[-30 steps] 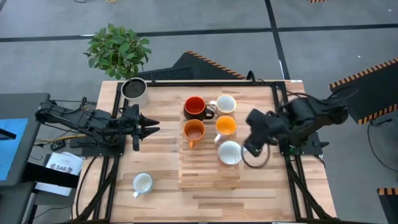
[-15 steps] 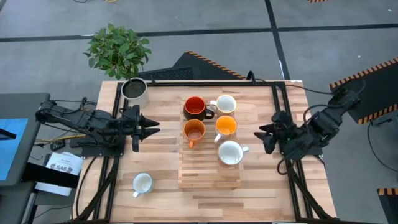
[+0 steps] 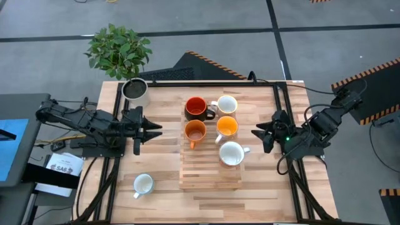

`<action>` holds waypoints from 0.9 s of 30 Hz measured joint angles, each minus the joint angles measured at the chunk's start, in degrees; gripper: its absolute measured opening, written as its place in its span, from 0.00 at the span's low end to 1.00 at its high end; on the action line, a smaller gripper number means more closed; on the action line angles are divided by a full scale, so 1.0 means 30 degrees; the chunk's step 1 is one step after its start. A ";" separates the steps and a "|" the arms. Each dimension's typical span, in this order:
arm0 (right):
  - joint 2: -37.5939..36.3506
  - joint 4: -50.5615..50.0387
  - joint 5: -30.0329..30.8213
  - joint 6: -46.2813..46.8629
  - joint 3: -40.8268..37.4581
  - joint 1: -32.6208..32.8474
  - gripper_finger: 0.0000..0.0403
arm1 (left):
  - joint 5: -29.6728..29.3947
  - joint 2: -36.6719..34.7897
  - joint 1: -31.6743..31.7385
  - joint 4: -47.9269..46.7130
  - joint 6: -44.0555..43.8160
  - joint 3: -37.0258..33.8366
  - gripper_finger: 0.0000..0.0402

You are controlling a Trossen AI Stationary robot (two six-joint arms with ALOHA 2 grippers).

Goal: Place coffee mugs
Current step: Put the blue patterned mug on the shelf

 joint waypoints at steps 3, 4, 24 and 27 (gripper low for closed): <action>0.0007 0.0099 -0.0002 0.0000 0.0000 -0.0178 0.53 | 0.1493 0.1134 -0.0829 -0.3130 -0.1394 0.1714 0.29; 0.0007 0.0094 0.0000 0.0001 0.0000 -0.0203 0.53 | 0.2068 0.1636 -0.1203 -0.4500 -0.2278 0.2380 0.29; 0.0444 0.0172 -0.0087 0.0000 0.0000 -0.0204 0.53 | 0.2429 0.8298 -1.0970 -1.2909 -2.1768 0.2484 0.29; 0.0444 0.0072 -0.0087 0.0000 0.0000 -0.0204 0.53 | 0.2291 0.8612 -1.0939 -1.3025 -2.1531 0.2473 0.29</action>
